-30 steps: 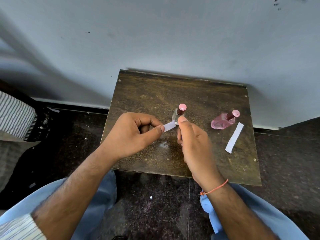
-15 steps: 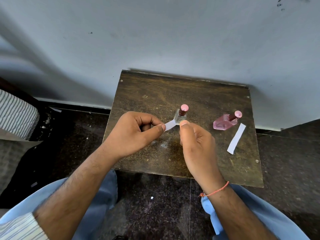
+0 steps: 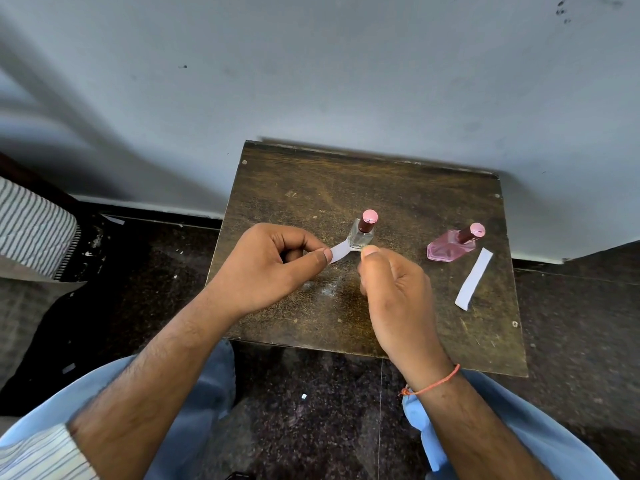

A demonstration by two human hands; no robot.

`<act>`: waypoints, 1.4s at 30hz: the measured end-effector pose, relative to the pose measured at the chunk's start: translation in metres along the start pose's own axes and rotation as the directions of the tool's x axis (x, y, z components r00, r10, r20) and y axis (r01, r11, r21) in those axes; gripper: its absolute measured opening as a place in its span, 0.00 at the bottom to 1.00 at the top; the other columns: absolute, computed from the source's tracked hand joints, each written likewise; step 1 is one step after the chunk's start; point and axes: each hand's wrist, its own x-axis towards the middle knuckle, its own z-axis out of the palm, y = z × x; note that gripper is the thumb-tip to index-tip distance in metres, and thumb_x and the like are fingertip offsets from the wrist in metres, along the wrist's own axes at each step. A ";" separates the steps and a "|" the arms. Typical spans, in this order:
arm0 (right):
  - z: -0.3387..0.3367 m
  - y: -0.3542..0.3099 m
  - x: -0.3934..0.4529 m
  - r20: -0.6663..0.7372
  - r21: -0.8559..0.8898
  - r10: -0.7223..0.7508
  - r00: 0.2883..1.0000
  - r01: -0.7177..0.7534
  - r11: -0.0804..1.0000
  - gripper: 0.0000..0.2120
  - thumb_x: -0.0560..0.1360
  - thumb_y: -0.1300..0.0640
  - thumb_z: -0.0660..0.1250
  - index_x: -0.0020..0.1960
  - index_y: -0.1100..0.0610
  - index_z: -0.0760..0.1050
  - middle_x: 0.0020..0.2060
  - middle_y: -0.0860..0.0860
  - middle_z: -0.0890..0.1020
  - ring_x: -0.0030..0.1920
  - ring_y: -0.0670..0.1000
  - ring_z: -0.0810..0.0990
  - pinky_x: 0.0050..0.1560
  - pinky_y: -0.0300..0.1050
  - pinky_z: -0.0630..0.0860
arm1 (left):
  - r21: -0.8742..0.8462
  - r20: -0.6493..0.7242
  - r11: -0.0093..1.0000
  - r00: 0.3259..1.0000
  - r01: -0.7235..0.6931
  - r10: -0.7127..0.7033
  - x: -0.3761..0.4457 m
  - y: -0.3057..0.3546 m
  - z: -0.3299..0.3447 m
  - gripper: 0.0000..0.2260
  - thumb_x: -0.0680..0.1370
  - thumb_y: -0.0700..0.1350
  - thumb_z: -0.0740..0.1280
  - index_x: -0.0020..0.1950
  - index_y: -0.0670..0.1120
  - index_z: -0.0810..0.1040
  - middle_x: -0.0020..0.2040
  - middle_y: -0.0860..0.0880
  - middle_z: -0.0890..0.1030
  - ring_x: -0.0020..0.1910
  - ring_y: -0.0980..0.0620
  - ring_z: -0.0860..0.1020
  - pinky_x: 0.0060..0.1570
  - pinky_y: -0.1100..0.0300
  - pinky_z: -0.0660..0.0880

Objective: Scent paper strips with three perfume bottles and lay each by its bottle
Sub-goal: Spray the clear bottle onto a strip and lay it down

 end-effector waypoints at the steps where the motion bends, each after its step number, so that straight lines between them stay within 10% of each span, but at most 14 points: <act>1: 0.000 -0.001 0.000 -0.003 0.002 0.010 1.000 -0.010 1.000 0.26 0.76 0.38 0.57 0.34 0.60 0.64 0.28 0.50 0.66 0.32 0.47 0.65 0.36 0.57 0.64 | -0.001 -0.002 1.000 1.000 0.002 -0.002 0.000 0.000 0.000 0.06 0.81 0.44 0.75 0.44 0.47 0.89 0.24 0.55 0.71 0.24 0.56 0.66 0.27 0.65 0.65; 22: -0.002 0.005 0.008 0.061 0.172 0.189 0.980 -0.197 0.965 0.27 0.73 0.28 0.66 0.36 0.51 0.69 0.31 0.48 0.67 0.31 0.49 0.64 0.33 0.50 0.62 | -0.012 0.031 1.000 0.999 0.020 -0.020 0.000 0.002 -0.005 0.06 0.81 0.43 0.75 0.45 0.46 0.89 0.24 0.54 0.71 0.26 0.53 0.69 0.30 0.56 0.70; 28: -0.010 0.010 0.011 0.272 0.345 0.296 0.916 -0.380 0.858 0.03 0.78 0.47 0.76 0.46 0.45 0.86 0.29 0.44 0.66 0.28 0.46 0.62 0.26 0.38 0.58 | -0.005 0.155 1.000 0.988 0.029 -0.027 -0.001 0.002 -0.009 0.06 0.81 0.44 0.74 0.47 0.45 0.89 0.25 0.54 0.72 0.27 0.49 0.68 0.31 0.57 0.68; 42: -0.017 0.015 0.015 0.308 0.270 0.289 0.907 -0.374 0.887 0.05 0.78 0.58 0.77 0.43 0.51 0.88 0.27 0.48 0.69 0.27 0.46 0.62 0.28 0.42 0.58 | 0.050 0.283 0.994 0.953 0.102 -0.112 -0.001 0.004 -0.018 0.06 0.80 0.48 0.74 0.46 0.47 0.89 0.33 0.49 0.84 0.28 0.49 0.78 0.31 0.60 0.75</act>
